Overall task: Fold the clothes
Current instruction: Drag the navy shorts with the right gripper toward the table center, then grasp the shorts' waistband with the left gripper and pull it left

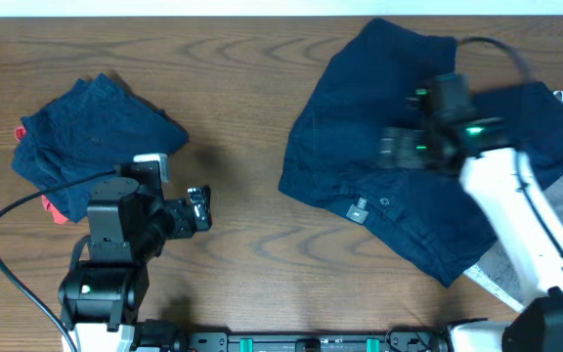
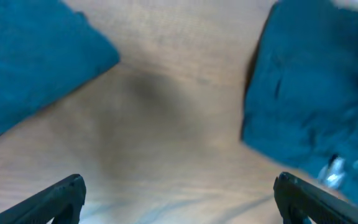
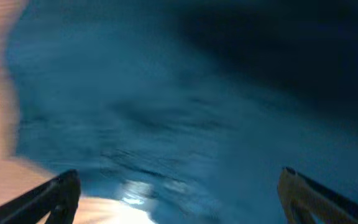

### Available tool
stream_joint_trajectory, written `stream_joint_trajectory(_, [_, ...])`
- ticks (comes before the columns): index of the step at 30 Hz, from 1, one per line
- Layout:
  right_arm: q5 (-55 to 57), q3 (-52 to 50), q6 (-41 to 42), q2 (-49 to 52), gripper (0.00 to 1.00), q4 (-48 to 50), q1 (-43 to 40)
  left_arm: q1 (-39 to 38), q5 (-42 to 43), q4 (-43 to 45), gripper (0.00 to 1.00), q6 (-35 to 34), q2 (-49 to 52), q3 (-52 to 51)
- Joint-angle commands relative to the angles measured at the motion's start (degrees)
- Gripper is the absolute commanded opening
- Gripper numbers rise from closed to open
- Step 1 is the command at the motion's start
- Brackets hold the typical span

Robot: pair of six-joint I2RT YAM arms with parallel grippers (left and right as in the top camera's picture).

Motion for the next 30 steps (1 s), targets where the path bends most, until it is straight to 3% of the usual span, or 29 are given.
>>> stream_joint_trajectory(1, [6.2, 0.7, 4.3, -1.5, 0.99, -3.6, -6.5, 0.2, 5.1, 2.7, 0.98, -7.5, 3.0, 0.5])
stream_joint_trajectory(12, [5.7, 0.7, 4.2, -1.6, 0.99, -11.6, -18.1, -9.0, 9.4, 15.0, 0.98, -17.8, 28.3, 0.2])
stream_joint_trajectory(16, [5.7, 0.7, 3.7, -1.6, 0.99, -12.3, -19.4, -13.9, 13.2, 23.4, 0.98, -18.9, 38.3, 0.2])
stream_joint_trajectory(26, [5.7, 0.7, 3.7, -1.6, 0.99, -12.9, -19.6, -22.8, 13.2, 41.0, 1.00, -21.7, 54.1, 0.2])
stream_joint_trajectory(29, [5.7, 0.7, 3.4, -1.6, 0.99, -13.2, -19.6, -24.1, 13.2, 44.9, 0.95, -21.7, 57.2, 0.2])
stream_joint_trajectory(30, [5.7, 0.7, 3.2, -1.5, 0.99, -13.4, -19.6, -24.6, 13.2, 46.2, 0.81, -21.7, 58.1, 0.2])
